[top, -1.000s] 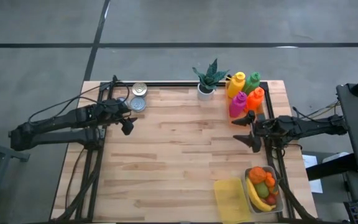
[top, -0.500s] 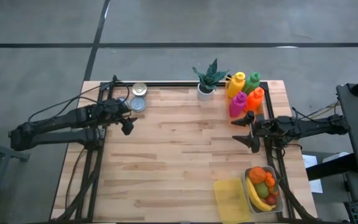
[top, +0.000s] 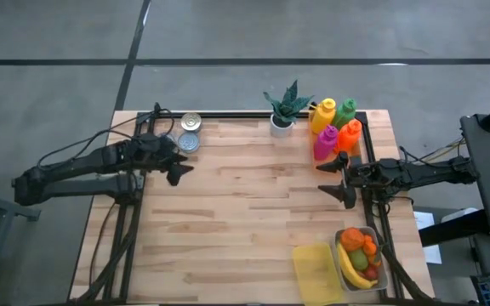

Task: Pick & Place Food Item
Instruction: Put the blue tuna can into the yellow bin

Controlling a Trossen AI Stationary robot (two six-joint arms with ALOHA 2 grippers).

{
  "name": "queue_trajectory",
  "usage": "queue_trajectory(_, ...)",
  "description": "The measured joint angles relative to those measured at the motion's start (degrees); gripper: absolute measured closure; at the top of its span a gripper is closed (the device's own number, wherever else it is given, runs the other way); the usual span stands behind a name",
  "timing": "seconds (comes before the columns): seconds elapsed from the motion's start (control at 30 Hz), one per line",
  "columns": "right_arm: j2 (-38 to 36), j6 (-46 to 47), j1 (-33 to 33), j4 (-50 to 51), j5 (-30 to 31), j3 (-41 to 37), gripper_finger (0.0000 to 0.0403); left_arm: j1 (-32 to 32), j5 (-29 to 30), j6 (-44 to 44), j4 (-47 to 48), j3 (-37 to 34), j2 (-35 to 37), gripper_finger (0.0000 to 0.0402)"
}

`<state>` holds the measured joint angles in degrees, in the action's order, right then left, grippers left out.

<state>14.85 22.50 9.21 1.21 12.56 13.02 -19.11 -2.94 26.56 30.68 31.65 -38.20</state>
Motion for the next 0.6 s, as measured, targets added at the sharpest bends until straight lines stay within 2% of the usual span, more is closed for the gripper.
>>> queue_trajectory(0.07, 0.0, 0.0, 0.0, 0.0, 0.0, 0.0, 0.0024, 0.2, -5.8, -5.8, 0.0, 2.3, -0.9, 0.0126)
queue_trajectory(0.17, 0.0, 0.0, 0.0, 0.0, 0.0, 0.0, 0.0024, 0.2, -6.1, -5.5, -0.1, 7.3, -3.3, 0.0126)
queue_trajectory(0.33, 0.0, 0.0, 0.0, 0.0, 0.0, 0.0, 0.0024, -0.2, -0.5, -4.2, 4.7, 16.9, -11.2, 0.0126)
queue_trajectory(0.5, 0.0, 0.0, 0.0, 0.1, 0.0, 0.0, 0.0024, -1.4, 6.4, -10.2, 16.6, 26.0, -21.3, 0.0126)
queue_trajectory(0.6, 0.0, 0.0, 0.0, 0.1, 0.0, 0.0, 0.0024, -3.6, 12.0, -8.9, 21.7, 29.9, -26.2, 0.0126)
